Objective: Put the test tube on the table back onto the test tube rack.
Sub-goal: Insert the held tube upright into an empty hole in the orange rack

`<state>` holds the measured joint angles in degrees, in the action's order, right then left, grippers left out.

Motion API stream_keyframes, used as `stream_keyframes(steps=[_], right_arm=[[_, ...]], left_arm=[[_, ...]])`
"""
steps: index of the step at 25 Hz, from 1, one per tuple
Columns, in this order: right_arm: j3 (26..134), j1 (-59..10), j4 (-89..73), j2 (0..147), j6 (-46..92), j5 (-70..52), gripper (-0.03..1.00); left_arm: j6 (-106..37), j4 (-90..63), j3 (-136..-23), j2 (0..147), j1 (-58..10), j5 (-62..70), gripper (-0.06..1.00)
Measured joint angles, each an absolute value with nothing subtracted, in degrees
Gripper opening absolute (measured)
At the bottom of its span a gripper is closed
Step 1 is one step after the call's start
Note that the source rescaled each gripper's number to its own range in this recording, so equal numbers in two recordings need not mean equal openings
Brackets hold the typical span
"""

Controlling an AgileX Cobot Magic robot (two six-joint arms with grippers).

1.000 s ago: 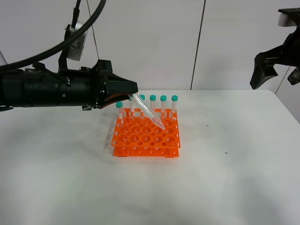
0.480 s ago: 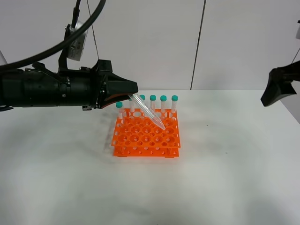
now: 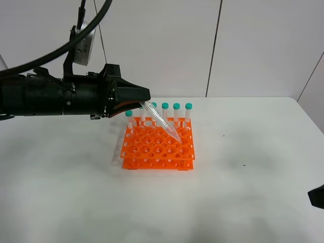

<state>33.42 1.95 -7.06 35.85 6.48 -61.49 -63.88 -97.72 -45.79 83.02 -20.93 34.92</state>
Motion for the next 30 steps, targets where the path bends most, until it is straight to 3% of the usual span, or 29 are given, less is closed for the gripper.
stream_keyframes(steps=[8, 30], right_arm=[[28.8, 1.9, -5.7, 15.6, 5.3, -59.3, 1.00], [28.5, 1.9, -5.6, 0.0, 5.1, -59.2, 1.00]], left_arm=[[-63.9, -97.7, -45.8, 83.0, -20.9, 35.0, 0.00], [-64.0, -97.7, -45.8, 83.0, -20.9, 33.3, 0.00]])
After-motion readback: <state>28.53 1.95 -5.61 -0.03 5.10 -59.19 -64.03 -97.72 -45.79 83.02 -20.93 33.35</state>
